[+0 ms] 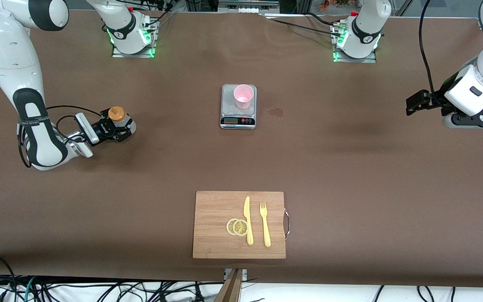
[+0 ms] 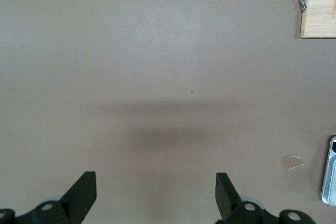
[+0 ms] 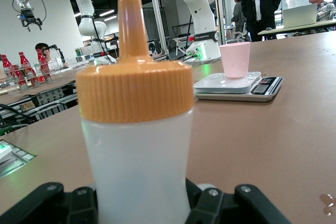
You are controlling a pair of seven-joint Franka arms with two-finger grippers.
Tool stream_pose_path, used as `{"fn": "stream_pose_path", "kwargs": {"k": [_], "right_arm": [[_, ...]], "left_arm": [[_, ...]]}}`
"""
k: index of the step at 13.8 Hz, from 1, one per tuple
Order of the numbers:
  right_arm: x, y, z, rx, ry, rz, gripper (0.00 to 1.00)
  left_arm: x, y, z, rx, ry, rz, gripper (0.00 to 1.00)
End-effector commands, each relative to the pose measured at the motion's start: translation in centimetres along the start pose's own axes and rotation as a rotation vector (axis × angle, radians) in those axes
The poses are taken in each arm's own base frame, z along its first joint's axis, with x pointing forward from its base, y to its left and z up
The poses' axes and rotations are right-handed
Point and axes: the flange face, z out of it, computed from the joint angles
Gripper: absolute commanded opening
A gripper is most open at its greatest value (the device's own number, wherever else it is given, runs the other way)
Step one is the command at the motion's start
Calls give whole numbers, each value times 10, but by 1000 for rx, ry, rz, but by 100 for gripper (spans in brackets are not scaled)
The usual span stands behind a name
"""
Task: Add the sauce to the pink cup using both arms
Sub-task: 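Bring the sauce bottle back upright with the right gripper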
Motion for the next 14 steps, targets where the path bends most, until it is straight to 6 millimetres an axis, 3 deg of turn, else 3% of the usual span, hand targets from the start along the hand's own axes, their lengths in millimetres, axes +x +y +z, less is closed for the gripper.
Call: {"fn": "stream_pose_path", "kwargs": {"k": [1,2,7,11,13,14], "right_arm": [[1,1,-2,-15,38,-19,89],[-1,1,-1,-16,44,-18,100],[3,-2,-5,-2,48,-22,100],[22,-9,-57,38,-79,-58,100],[31,-8,-74,51,-131,-68,100],[44,-5,-84,52,-163,-94,100]], "left_arm": [[3,3,-5,-19,-9,1,100],[3,3,-6,-19,-7,1,100],[3,3,-5,-19,-9,1,100],[2,3,-5,-20,-12,1,100],[2,3,-5,-20,-12,1,100],[2,3,-5,-20,-13,1,100]]}}
